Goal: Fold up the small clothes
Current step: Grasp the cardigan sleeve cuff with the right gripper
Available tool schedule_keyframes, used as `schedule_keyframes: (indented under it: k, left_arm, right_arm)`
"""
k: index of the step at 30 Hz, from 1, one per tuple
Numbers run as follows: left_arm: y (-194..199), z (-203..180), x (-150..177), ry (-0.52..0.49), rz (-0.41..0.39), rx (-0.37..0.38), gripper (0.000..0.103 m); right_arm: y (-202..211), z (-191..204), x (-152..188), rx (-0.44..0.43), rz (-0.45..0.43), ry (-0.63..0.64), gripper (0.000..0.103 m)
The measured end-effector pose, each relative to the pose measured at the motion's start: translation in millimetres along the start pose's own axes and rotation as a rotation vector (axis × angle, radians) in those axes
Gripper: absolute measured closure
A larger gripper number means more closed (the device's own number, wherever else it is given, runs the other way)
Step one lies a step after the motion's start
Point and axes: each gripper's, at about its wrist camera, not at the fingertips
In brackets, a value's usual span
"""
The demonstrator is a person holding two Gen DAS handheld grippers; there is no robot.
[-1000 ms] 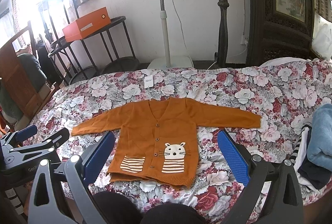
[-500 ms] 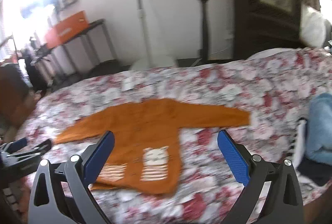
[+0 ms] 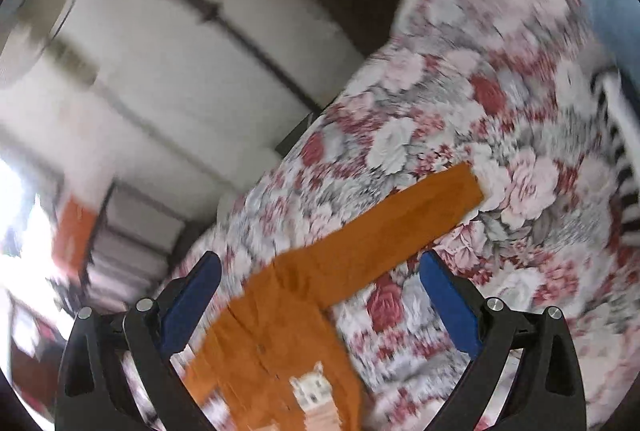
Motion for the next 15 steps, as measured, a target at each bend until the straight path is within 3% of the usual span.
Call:
schedule_keyframes:
  k: [2,5,12,15]
  left_arm:
    - [-19.5,-7.7,-7.9,-0.014,0.021,0.009,0.005]
    - [-40.7,-25.3,-17.4,-0.051,0.022,-0.019,0.005]
    - [-104.8,-101.4,-44.3,-0.199,0.043,-0.013,0.005]
    - [-129.2,-123.1,-46.3,-0.244,0.060,-0.005,0.005]
  right_arm:
    - [-21.3,-26.1,-12.1,-0.058,0.000,-0.147,0.005]
    - [-49.8,-55.2,-21.5,-0.063,0.008,-0.265,0.015]
    - [-86.2,-110.0,-37.2,0.043,-0.029,-0.279,0.032]
    - [-96.1,-137.3,-44.5,0.048,-0.027,-0.375,0.033]
Point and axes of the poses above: each gripper's, at about its wrist camera, not at the fingertips, and y roughly against the way its jaws point, z to its left, x to its underside, and after that the axes turned 13 degrees about -y, right-handed
